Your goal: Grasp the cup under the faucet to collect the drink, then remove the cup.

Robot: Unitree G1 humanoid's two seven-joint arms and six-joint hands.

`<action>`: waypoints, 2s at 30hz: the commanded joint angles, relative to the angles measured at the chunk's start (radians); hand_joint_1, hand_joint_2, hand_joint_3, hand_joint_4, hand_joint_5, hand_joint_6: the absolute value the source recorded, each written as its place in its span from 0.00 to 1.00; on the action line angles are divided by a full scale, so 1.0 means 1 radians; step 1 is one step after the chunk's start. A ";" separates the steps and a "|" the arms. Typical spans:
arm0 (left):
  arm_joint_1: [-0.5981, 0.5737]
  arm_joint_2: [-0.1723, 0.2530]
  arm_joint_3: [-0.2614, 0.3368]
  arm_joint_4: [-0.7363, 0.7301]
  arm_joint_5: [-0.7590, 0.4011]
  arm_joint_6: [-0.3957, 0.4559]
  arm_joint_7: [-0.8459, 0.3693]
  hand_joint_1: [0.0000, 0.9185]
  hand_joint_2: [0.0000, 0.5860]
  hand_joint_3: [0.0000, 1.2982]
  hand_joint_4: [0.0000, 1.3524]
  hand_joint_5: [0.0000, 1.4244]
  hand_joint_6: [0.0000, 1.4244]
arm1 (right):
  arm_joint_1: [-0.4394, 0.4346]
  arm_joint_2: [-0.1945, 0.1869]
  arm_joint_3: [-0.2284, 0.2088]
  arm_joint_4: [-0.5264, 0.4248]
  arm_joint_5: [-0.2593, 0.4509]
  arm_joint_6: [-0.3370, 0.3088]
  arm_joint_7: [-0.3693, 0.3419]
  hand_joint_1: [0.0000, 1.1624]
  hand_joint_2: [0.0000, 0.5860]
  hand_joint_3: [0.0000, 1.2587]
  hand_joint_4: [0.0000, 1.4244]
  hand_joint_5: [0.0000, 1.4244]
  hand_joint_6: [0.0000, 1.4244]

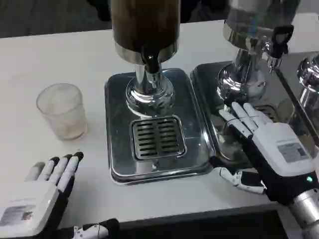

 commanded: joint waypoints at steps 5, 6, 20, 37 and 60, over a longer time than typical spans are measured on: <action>-0.001 0.016 -0.008 0.007 -0.012 0.007 0.006 0.00 0.05 0.00 0.00 0.00 0.00 | -0.010 0.000 0.004 -0.003 0.013 -0.008 -0.016 0.43 0.64 0.10 0.00 0.00 0.06; -0.001 0.015 -0.007 0.006 -0.013 0.007 0.007 0.00 0.05 0.00 0.00 0.00 0.00 | -0.010 -0.001 0.004 -0.004 0.012 -0.008 -0.016 0.43 0.64 0.10 0.00 0.00 0.06; 0.003 0.010 0.021 0.046 -0.098 -0.103 0.139 0.00 0.04 0.00 0.00 0.00 0.00 | 0.004 0.005 -0.003 -0.015 0.032 0.001 -0.011 0.42 0.65 0.11 0.00 0.00 0.06; -0.165 0.028 0.126 0.323 -0.304 -0.370 0.310 0.00 0.00 0.00 0.00 0.00 0.00 | 0.041 0.076 0.010 -0.093 0.028 0.065 -0.019 0.42 0.65 0.12 0.03 0.01 0.08; -0.662 0.113 0.067 1.021 -0.388 -0.491 0.362 0.08 0.00 0.00 0.00 0.11 0.08 | 0.051 0.140 0.034 -0.119 0.027 0.072 -0.052 0.42 0.65 0.13 0.09 0.05 0.09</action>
